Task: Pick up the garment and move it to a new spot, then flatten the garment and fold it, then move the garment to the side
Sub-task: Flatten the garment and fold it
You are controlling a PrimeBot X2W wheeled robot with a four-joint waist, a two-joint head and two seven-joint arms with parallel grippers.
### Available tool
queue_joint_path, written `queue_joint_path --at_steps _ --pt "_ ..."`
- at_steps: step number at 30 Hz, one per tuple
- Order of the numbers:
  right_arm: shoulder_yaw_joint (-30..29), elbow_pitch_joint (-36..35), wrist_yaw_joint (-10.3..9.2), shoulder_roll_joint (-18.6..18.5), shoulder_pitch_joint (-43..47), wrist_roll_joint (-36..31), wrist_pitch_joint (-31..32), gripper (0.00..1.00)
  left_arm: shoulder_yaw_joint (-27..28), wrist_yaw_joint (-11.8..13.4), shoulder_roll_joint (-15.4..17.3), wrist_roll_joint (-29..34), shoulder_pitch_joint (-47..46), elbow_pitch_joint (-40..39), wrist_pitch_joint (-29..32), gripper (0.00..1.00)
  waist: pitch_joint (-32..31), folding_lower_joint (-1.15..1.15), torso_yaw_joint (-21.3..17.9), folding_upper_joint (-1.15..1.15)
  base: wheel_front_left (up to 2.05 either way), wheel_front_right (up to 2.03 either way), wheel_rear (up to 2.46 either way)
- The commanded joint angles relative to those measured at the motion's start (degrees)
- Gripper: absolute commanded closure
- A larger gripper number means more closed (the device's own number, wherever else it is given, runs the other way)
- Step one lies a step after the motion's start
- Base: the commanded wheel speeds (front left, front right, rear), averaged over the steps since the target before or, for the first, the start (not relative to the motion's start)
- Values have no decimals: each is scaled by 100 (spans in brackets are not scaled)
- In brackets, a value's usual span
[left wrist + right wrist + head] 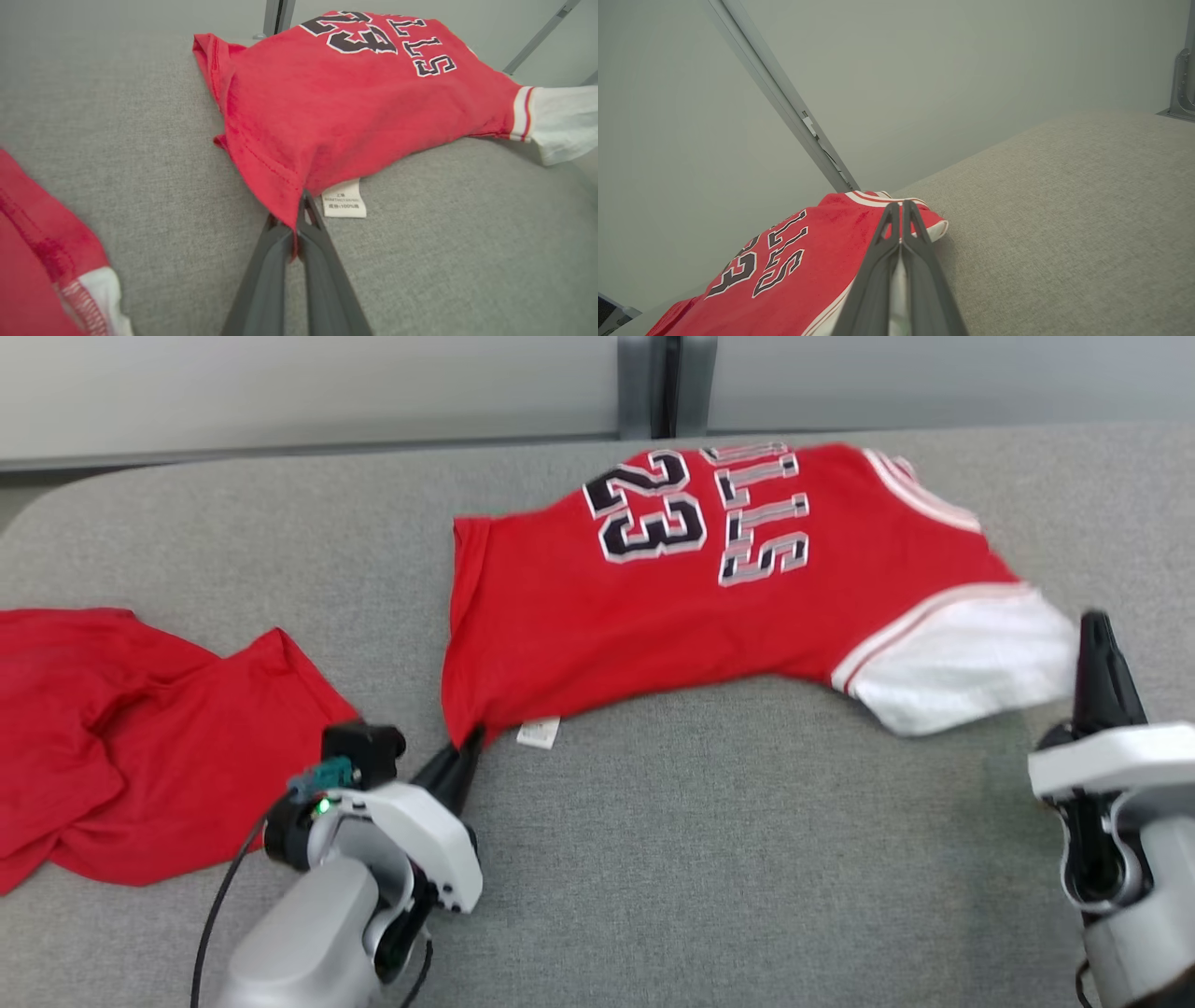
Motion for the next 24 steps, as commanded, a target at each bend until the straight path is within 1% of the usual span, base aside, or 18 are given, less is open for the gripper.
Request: queue_joint_path --at_steps 1,6,13,19,24 --pt "-61 25 -2 -68 172 76 86 100 -15 -1 39 -101 90 36 21 100 -182 0 42 0 0 0 0" --pt "-291 47 -2 -197 600 121 294 100 -94 -1 36 -403 294 35 5 100 -431 0 85 0 0 0 0" --pt "-557 -125 -2 -269 910 102 489 100 -181 -1 121 -603 421 -25 -55 100 -605 0 137 0 0 0 0" --pt "-676 -412 -2 -266 1237 54 1017 100 -398 -2 230 -787 613 -261 77 100 -743 0 191 0 0 0 0" --pt "-688 -814 -2 -291 1675 43 1629 100 -692 -2 536 -953 943 -705 416 100 -940 0 219 0 0 0 0"
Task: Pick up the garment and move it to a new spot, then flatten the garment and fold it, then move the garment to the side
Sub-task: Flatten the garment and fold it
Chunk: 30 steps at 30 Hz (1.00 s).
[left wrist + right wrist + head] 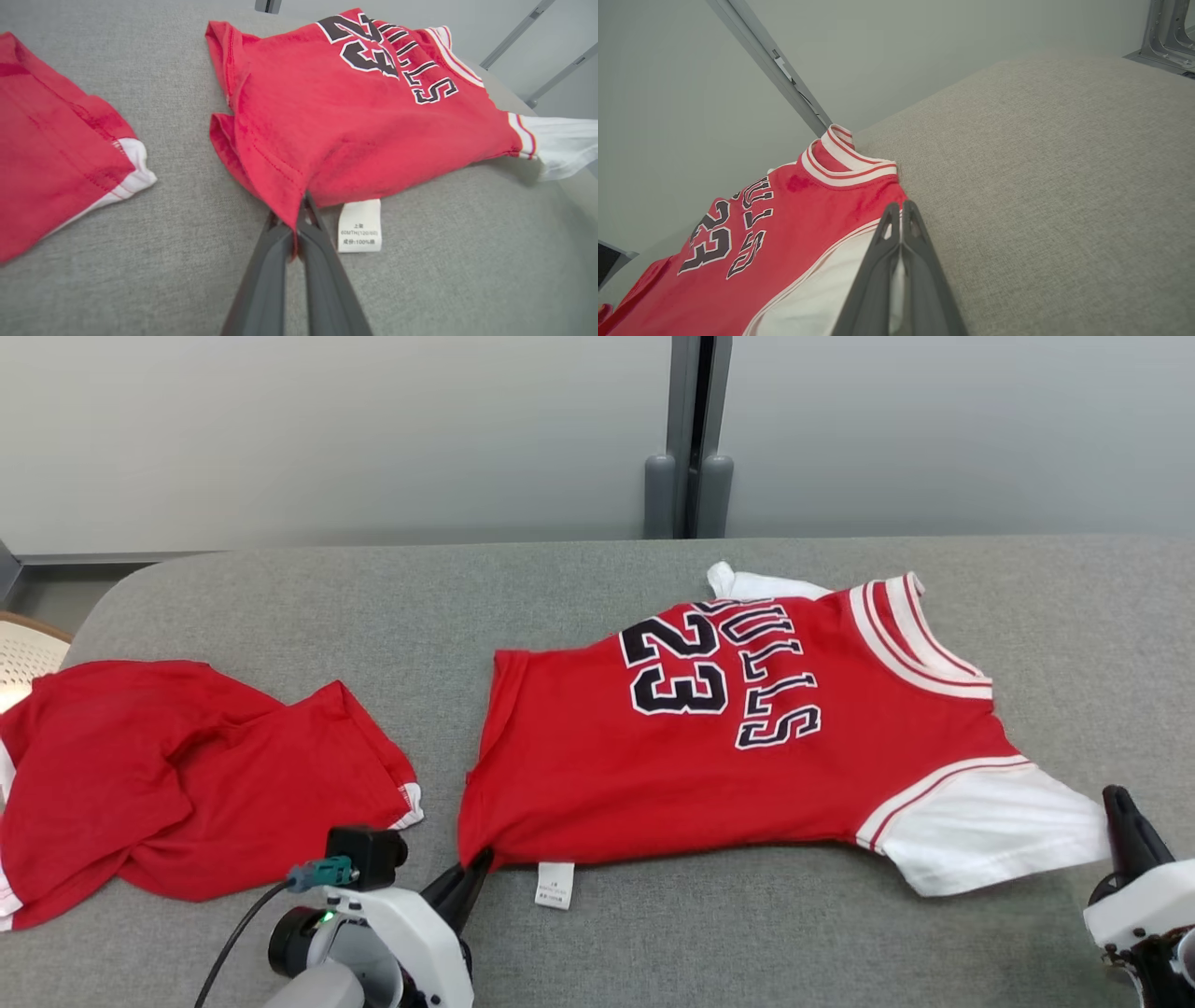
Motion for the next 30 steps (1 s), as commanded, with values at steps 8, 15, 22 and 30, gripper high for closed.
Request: queue_joint_path --at_steps 8,15,22,30 --pt "-269 -725 -2 -129 885 -88 1235 100 -386 2 650 -257 651 -996 688 100 -411 0 69 0 0 0 0" --pt "-820 -1356 -1 58 1202 -451 1896 0 -484 291 814 -176 877 -1534 850 0 -491 0 109 0 0 0 0" --pt "-878 -2172 -1 277 1047 -930 1195 0 143 746 869 -339 750 -1958 181 0 -453 0 164 0 0 0 0" --pt "-367 -2466 -1 262 968 -1086 57 0 1418 918 519 -628 902 -2442 -693 0 -347 0 231 0 0 0 0"
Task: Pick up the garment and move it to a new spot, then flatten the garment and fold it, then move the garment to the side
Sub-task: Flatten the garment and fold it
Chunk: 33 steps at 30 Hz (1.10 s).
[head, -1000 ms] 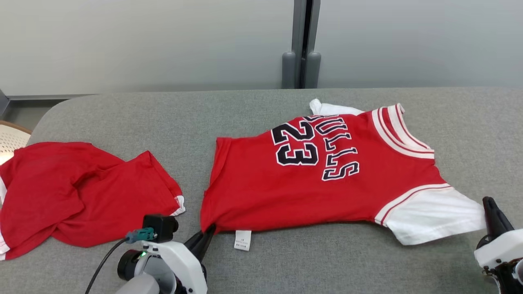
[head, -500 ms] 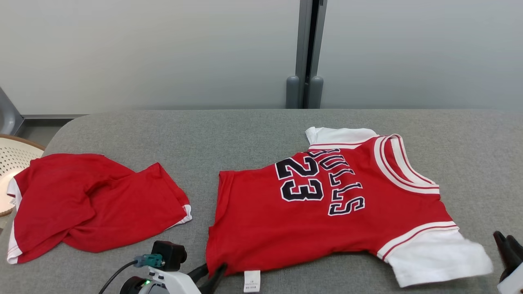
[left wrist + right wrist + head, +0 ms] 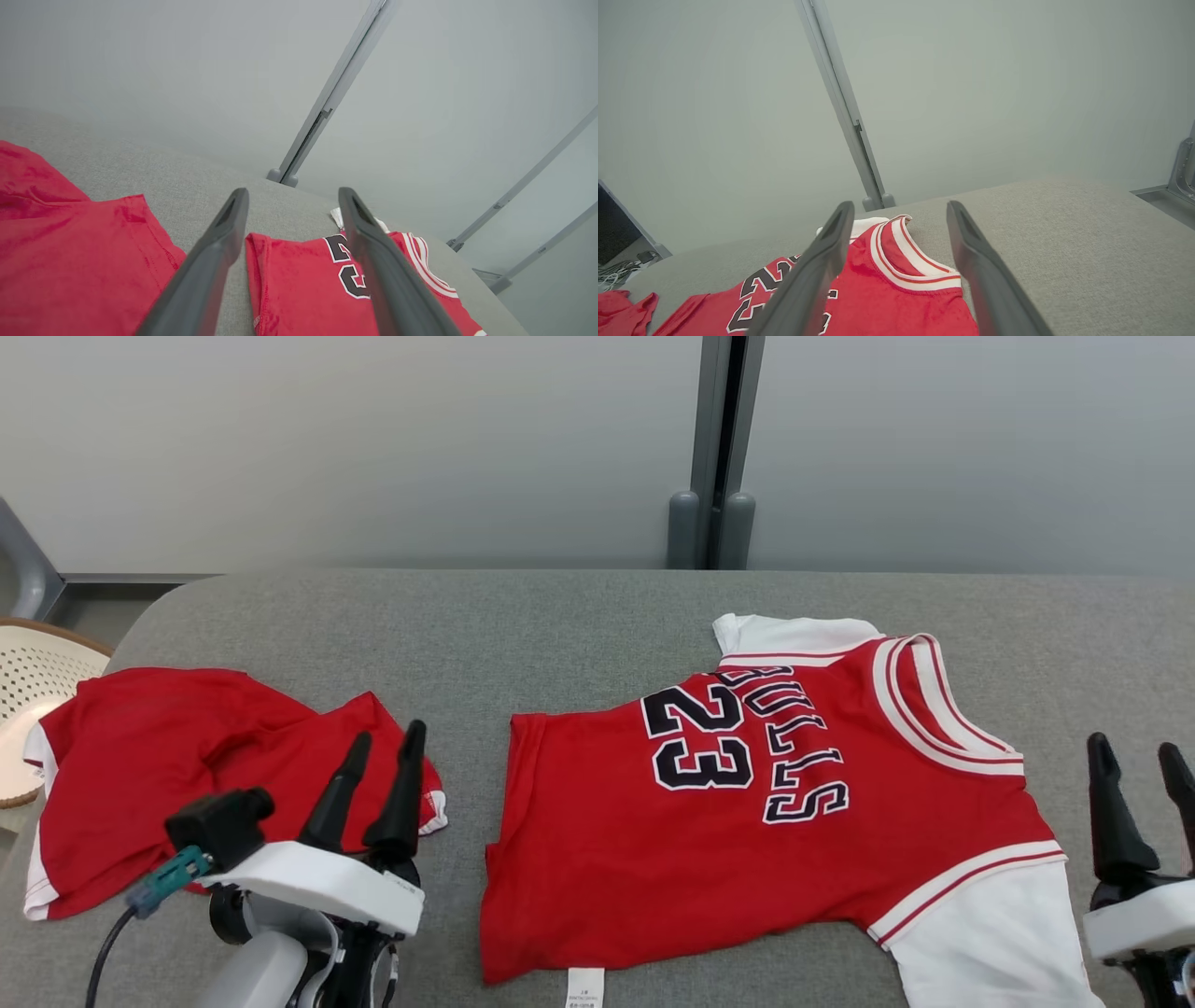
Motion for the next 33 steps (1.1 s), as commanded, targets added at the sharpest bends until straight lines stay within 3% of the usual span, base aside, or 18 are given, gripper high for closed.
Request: queue_joint_path --at_steps 1,6,11,16,21,25,33 --pt "97 9 0 -45 -69 -71 -92 0 132 16 -58 -12 143 -57 -22 0 48 0 22 0 0 0 0" --pt "630 382 0 -172 -633 -455 -229 0 1127 -181 -688 476 467 -382 -32 0 325 0 168 0 0 0 0" --pt "1069 963 0 -437 -1749 -776 334 0 1193 -462 -1100 1127 311 -258 -28 0 858 0 619 0 0 0 0" --pt "1421 1644 -1 -869 -2925 -561 1177 0 1088 -694 -1382 1249 86 -41 -29 0 1447 0 1272 0 0 0 0" --pt "2095 2395 0 -1598 -3900 8 2405 0 633 -828 -1461 836 -85 -6 -28 0 1944 0 2066 0 0 0 0" --pt "2478 2763 -2 -2111 -4378 120 2913 0 299 -837 -1453 420 -107 -62 -28 0 2152 0 2437 0 0 0 0" --pt "3339 3461 -1 -2493 -5230 114 3677 0 210 -758 -1453 187 -117 -251 -29 0 2488 0 2603 0 0 0 0"
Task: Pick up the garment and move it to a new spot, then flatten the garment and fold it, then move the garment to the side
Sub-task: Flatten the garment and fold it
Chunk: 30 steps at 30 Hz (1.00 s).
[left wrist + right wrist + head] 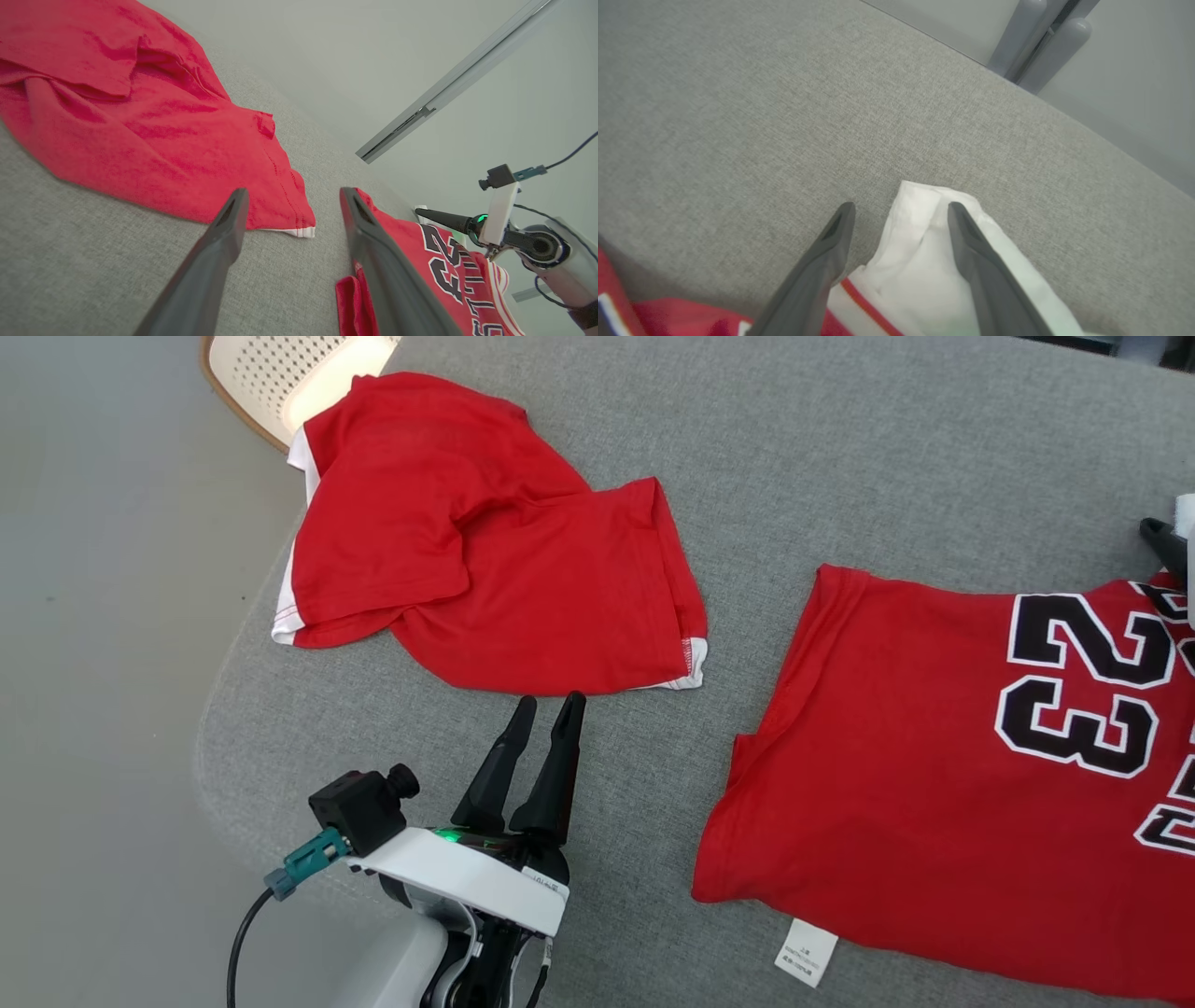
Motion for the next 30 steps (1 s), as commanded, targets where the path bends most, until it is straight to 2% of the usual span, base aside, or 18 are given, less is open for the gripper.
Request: queue_joint_path --at_steps 1,2,3,5,10,11,12,17,22,25,27,29,30 --pt "94 96 -3 -78 -185 -30 112 0 33 36 19 -25 -66 -38 -9 0 136 0 102 0 0 0 0" --pt "185 218 -3 -98 -239 -73 221 20 43 44 17 -28 -60 -52 -9 0 149 0 105 0 0 0 0" --pt "286 301 -3 -94 -260 -90 303 100 51 46 16 -36 -55 -56 -9 0 155 0 107 0 0 0 0" --pt "361 397 -3 -70 -369 -51 296 100 70 54 17 -35 -46 -44 -9 0 143 0 103 0 0 0 0" --pt "132 547 -3 49 -651 26 -290 100 46 69 17 -12 -93 28 -9 0 43 0 89 0 0 0 0" --pt "-32 692 -3 72 -753 -62 -653 100 15 62 19 -2 -137 60 -9 0 -28 0 74 0 0 0 0" --pt "-32 692 -3 72 -753 -62 -653 100 15 62 19 -2 -137 60 -9 0 -28 0 74 0 0 0 0" --pt "-437 1089 -3 93 -1030 -507 -1592 100 -21 54 20 -81 -172 132 -9 0 -165 0 27 0 0 0 0" --pt "-1197 1428 -3 204 -1384 -1243 -2966 100 12 56 17 -97 -204 190 -9 0 -248 0 -81 0 0 0 0" --pt "-1785 1498 -3 304 -1602 -1766 -4035 100 27 56 19 -130 -231 202 -9 0 -253 0 -120 0 0 0 0" --pt "-2070 1866 -5 534 -1440 -1997 -4075 100 24 56 17 -135 -239 210 -9 0 -278 0 -137 0 0 0 0" --pt "-2021 2243 0 730 -1282 -2215 -3650 100 40 60 19 -149 -212 222 -9 0 -315 0 -169 0 0 0 0" --pt "-2055 2380 -1 689 -1317 -2295 -3467 100 30 57 20 -145 -189 236 -9 0 -328 0 -184 0 0 0 0"
